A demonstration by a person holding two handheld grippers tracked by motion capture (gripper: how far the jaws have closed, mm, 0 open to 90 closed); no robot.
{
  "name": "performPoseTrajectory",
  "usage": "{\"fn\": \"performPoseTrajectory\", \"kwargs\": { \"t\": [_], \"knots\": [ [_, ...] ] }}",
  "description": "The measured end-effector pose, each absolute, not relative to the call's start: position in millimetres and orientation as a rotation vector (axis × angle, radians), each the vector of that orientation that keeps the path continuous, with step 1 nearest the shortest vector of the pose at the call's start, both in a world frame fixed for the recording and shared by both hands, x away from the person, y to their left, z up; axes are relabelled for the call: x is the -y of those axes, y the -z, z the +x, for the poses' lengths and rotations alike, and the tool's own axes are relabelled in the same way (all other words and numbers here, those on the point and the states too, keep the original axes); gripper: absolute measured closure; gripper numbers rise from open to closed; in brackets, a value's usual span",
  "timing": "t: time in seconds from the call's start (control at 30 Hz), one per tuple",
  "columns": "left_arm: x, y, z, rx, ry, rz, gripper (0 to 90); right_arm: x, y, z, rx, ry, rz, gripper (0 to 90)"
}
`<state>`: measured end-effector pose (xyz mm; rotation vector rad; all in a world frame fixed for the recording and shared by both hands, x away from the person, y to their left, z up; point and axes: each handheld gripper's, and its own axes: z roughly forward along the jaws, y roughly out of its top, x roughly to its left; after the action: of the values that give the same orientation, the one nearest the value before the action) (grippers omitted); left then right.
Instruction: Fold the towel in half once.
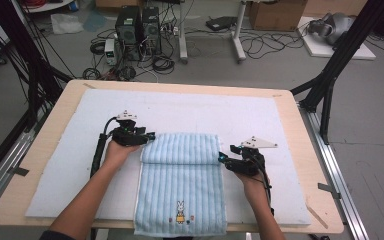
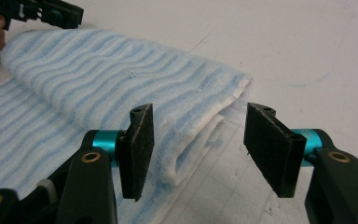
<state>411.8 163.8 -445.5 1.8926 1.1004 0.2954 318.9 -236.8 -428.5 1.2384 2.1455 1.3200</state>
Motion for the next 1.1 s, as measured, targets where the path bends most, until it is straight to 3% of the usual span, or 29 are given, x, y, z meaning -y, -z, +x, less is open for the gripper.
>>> {"fn": "performPoseTrajectory", "kwargs": {
  "t": [0.2, 0.37, 0.4, 0.7, 1.0, 1.1],
  "knots": [
    [-154, 450, 410, -1.056, -0.34, 1.974, 53.7, 238, 429, 319, -2.14, -1.33, 1.251, 40.8],
    [-156, 450, 409, -1.012, -0.369, 1.998, 81.1, 237, 429, 320, -2.139, -1.333, 1.251, 40.7],
    [-156, 449, 409, -1.011, -0.365, 1.995, 82.7, 237, 429, 320, -2.139, -1.333, 1.25, 40.7],
    [-161, 436, 404, -0.977, -0.316, 1.91, 83.6, 241, 430, 329, -2.118, -1.337, 1.303, 40.6],
    [-167, 432, 404, -0.99, -0.312, 1.877, 83.5, 231, 432, 379, -2.185, -1.228, 1.416, 43.2],
    [-167, 432, 404, -0.988, -0.312, 1.869, 83.6, 218, 435, 395, -2.237, -1.169, 1.42, 49.1]
  ]
}}
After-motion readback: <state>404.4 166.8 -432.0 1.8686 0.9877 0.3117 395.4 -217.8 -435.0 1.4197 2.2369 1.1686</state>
